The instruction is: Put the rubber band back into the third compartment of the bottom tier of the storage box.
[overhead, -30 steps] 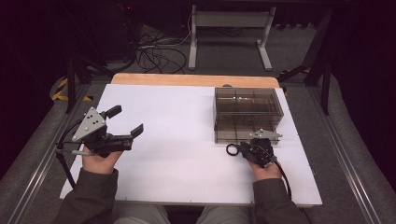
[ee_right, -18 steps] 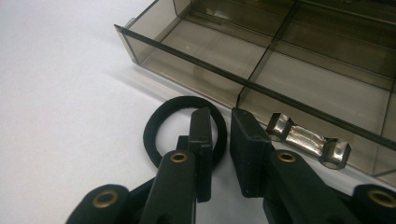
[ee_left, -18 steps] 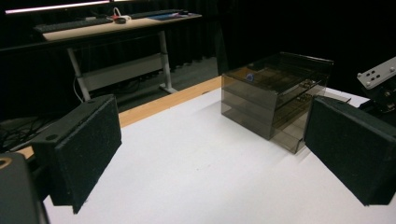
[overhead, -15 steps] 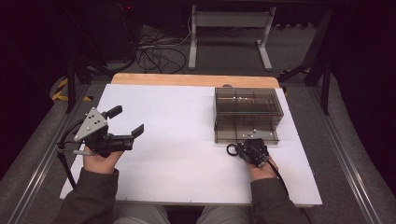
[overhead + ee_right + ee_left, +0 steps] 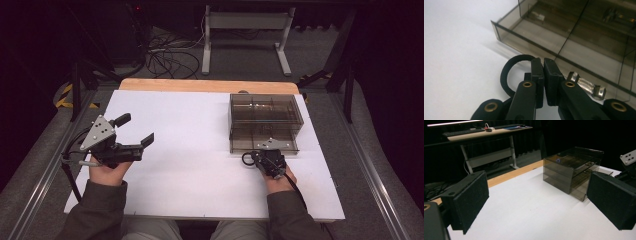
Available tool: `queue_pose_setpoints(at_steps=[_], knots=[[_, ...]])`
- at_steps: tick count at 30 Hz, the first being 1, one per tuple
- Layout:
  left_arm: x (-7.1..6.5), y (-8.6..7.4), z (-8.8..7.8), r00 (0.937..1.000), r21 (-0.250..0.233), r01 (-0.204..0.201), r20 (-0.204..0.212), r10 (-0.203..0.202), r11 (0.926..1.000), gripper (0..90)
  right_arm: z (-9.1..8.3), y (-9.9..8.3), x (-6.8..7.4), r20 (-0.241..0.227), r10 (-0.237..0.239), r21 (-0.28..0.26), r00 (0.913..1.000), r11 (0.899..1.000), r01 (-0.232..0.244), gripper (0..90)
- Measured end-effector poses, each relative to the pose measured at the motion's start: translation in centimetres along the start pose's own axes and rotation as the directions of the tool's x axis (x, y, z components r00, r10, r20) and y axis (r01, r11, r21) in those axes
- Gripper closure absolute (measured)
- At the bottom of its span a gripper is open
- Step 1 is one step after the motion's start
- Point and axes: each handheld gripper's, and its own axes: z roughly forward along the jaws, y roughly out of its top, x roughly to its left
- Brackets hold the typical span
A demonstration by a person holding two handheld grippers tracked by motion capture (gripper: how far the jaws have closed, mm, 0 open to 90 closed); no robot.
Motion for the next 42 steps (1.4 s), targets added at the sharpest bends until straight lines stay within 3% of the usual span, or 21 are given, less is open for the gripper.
queue_pose_setpoints(at_steps=[14, 42], knots=[[0.0, 0.0, 0.0, 1.0, 0.001, -0.001, -0.002, 0.001, 1.0, 5.1, -0.7, 0.6, -0.3, 0.007, 0.002, -0.053, 1.0, 0.999, -0.002, 87.3], [0.0, -0.2, 0.1, 1.0, 0.009, -0.001, -0.006, 0.001, 1.0, 5.1, -1.4, 1.5, -2.9, 0.059, 0.04, -0.107, 0.9975, 0.994, -0.034, 87.2]])
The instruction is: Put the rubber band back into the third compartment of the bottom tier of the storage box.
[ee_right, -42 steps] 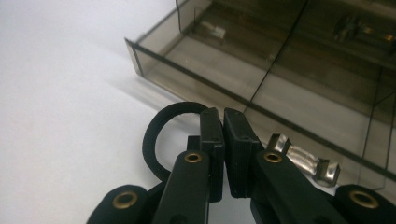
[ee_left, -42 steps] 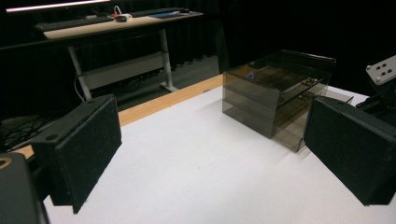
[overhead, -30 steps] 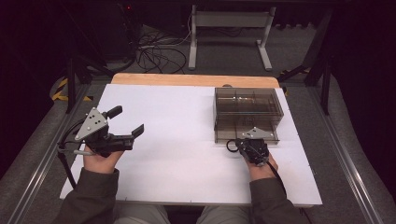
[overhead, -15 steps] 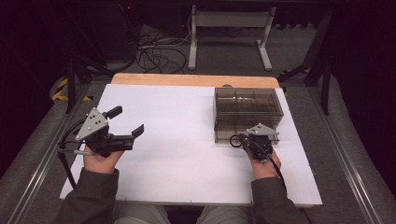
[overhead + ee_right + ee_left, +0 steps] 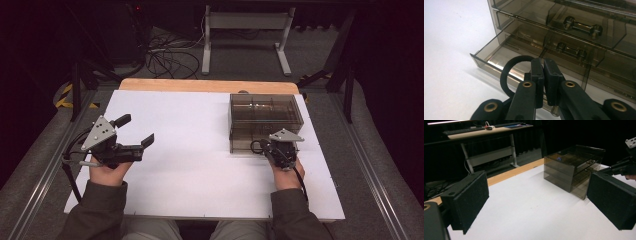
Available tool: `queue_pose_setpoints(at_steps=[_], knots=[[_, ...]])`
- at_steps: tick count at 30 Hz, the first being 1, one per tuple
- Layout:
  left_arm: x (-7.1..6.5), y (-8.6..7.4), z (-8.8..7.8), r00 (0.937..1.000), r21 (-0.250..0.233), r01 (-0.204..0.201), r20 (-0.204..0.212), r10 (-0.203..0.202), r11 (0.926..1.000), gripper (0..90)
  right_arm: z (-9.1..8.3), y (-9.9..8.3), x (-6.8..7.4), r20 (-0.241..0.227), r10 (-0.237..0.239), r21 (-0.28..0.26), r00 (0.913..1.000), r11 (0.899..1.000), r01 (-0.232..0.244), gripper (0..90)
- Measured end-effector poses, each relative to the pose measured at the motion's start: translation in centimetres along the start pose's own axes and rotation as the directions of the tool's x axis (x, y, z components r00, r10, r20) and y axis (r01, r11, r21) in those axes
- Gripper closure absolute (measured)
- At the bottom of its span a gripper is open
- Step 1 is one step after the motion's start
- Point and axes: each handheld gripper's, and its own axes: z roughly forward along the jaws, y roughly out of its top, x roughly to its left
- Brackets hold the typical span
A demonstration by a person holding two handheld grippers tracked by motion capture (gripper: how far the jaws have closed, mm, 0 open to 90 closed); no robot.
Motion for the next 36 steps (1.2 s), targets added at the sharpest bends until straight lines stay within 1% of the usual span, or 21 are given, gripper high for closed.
queue_pose_setpoints(at_steps=[11, 15, 17, 22, 27, 28, 30, 36], knots=[[0.0, 0.1, -0.3, 1.0, -0.01, 0.003, -0.001, -0.003, 0.9999, 5.1, 0.1, 0.0, -0.8, 0.035, 0.013, -0.012, 0.9993, 1.0, -0.013, 87.2], [0.0, 0.0, -0.2, 1.0, -0.003, 0.003, 0.0, -0.003, 1.0, 5.1, 0.1, -0.1, -1.2, 0.049, 0.018, -0.015, 0.9986, 1.0, -0.017, 87.2], [0.0, -0.1, -0.1, 1.0, -0.001, 0.006, 0.001, -0.006, 1.0, 5.1, 0.1, -0.1, -1.5, 0.061, 0.029, -0.018, 0.9977, 0.999, -0.027, 87.1], [0.0, -0.1, 0.0, 1.0, 0.003, 0.0, -0.001, 0.0, 1.0, 5.1, 0.1, -0.3, -2.0, 0.079, 0.034, -0.027, 0.9963, 0.999, -0.032, 87.0], [-0.1, -0.1, 0.0, 1.0, 0.0, 0.003, 0.002, -0.003, 1.0, 5.1, 0.4, -0.4, -2.6, 0.096, 0.046, -0.027, 0.9943, 0.999, -0.043, 87.0], [0.0, -0.1, 0.0, 1.0, 0.0, 0.004, 0.008, -0.004, 1.0, 5.1, 0.4, -0.4, -2.9, 0.103, 0.052, -0.032, 0.9934, 0.998, -0.049, 87.0], [-0.1, 0.0, -0.1, 1.0, -0.009, 0.006, 0.007, -0.006, 0.9999, 5.1, 0.3, -0.5, -3.2, 0.111, 0.063, -0.038, 0.9919, 0.998, -0.059, 87.0], [-0.1, -0.1, 0.0, 1.0, -0.002, 0.002, 0.009, -0.002, 1.0, 5.1, 0.2, -0.7, -4.1, 0.133, 0.088, -0.048, 0.9871, 0.995, -0.083, 87.0]])
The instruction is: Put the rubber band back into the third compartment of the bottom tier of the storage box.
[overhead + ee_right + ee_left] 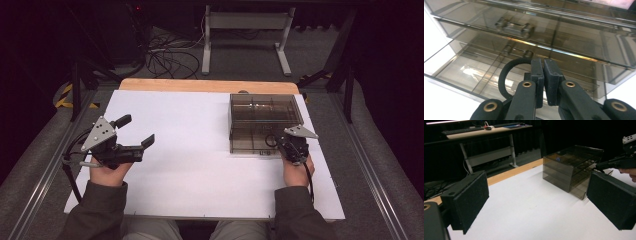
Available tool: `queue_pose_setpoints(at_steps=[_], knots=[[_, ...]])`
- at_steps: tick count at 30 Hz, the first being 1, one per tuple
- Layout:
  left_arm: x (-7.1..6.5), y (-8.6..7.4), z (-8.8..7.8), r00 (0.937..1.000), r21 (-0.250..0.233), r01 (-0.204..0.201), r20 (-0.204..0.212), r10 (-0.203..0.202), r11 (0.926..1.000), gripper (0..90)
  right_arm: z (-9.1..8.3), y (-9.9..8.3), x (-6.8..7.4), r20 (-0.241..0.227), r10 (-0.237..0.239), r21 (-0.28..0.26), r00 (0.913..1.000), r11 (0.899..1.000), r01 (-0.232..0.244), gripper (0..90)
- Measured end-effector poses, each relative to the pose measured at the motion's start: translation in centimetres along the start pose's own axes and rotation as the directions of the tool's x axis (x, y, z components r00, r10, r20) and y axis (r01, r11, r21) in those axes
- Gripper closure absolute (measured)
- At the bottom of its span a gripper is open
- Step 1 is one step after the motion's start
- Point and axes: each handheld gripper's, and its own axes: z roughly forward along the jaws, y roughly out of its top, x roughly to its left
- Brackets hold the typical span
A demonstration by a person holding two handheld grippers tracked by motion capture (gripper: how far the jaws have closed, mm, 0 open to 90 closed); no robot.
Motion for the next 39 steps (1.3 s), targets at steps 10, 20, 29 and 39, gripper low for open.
queue_pose_setpoints(at_steps=[10, 20, 29, 39], knots=[[0.0, -0.1, 0.1, 1.0, 0.004, 0.002, 0.0, -0.002, 1.0, 5.1, -0.1, -0.2, -1.2, 0.03, 0.029, -0.006, 0.9991, 1.0, -0.029, 86.9], [0.0, -0.2, 0.2, 1.0, 0.009, 0.005, -0.001, -0.005, 1.0, 5.1, -0.1, -0.5, -2.3, 0.061, 0.06, 0.002, 0.9963, 0.998, -0.061, 86.9], [0.0, -0.2, 0.2, 1.0, 0.01, 0.004, 0.0, -0.004, 0.9999, 5.1, 0.4, -1.0, -2.6, 0.067, 0.07, 0.052, 0.9953, 0.996, -0.074, 86.6], [0.0, -0.3, 0.3, 1.0, 0.013, 0.004, 0.002, -0.004, 0.9999, 5.2, 0.9, -1.3, -2.8, 0.063, 0.08, 0.09, 0.9947, 0.992, -0.086, 86.3]])
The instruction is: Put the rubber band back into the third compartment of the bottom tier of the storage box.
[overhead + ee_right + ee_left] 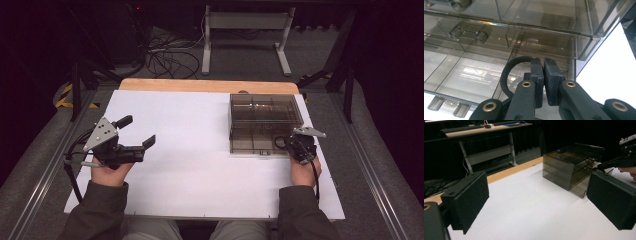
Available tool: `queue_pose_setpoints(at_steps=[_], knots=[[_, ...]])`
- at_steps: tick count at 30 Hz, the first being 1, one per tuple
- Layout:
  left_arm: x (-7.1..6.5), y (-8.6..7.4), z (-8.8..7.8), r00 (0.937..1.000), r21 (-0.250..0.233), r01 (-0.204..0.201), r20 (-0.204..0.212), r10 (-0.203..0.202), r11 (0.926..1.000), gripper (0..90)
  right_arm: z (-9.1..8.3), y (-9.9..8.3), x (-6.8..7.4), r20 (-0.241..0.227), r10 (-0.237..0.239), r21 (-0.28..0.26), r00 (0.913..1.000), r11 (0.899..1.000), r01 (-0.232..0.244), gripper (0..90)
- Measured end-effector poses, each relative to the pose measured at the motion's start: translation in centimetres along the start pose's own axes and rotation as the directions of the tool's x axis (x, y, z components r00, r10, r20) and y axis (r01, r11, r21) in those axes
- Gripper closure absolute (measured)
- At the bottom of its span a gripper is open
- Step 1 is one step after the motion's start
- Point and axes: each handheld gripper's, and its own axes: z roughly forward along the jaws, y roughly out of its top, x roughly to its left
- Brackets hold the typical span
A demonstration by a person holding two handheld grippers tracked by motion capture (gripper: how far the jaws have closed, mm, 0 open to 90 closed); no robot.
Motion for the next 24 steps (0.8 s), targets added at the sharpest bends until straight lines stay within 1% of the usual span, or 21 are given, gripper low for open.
queue_pose_setpoints(at_steps=[11, 17, 23, 24], knots=[[0.0, -0.02, 0.02, 1.0, 0.0, 0.001, 0.0, -0.001, 1.0, 5.2, 0.52, -0.09, -0.15, -0.008, 0.008, 0.026, 0.9999, 1.0, -0.008, 85.7], [0.09, -0.08, 0.02, 1.0, 0.001, 0.003, -0.001, -0.003, 1.0, 5.2, 0.71, -0.12, -0.3, -0.003, 0.018, 0.038, 0.9998, 0.999, -0.018, 85.6], [0.05, -0.07, 0.01, 1.0, 0.001, 0.002, -0.001, -0.002, 1.0, 5.2, 0.92, -0.16, -0.28, -0.006, 0.017, 0.047, 0.9998, 0.999, -0.017, 85.0], [0.07, -0.09, 0.05, 1.0, 0.005, -0.004, -0.001, 0.004, 1.0, 5.2, 1.01, -0.16, -0.3, -0.009, 0.016, 0.048, 0.9998, 0.999, -0.016, 84.7]])
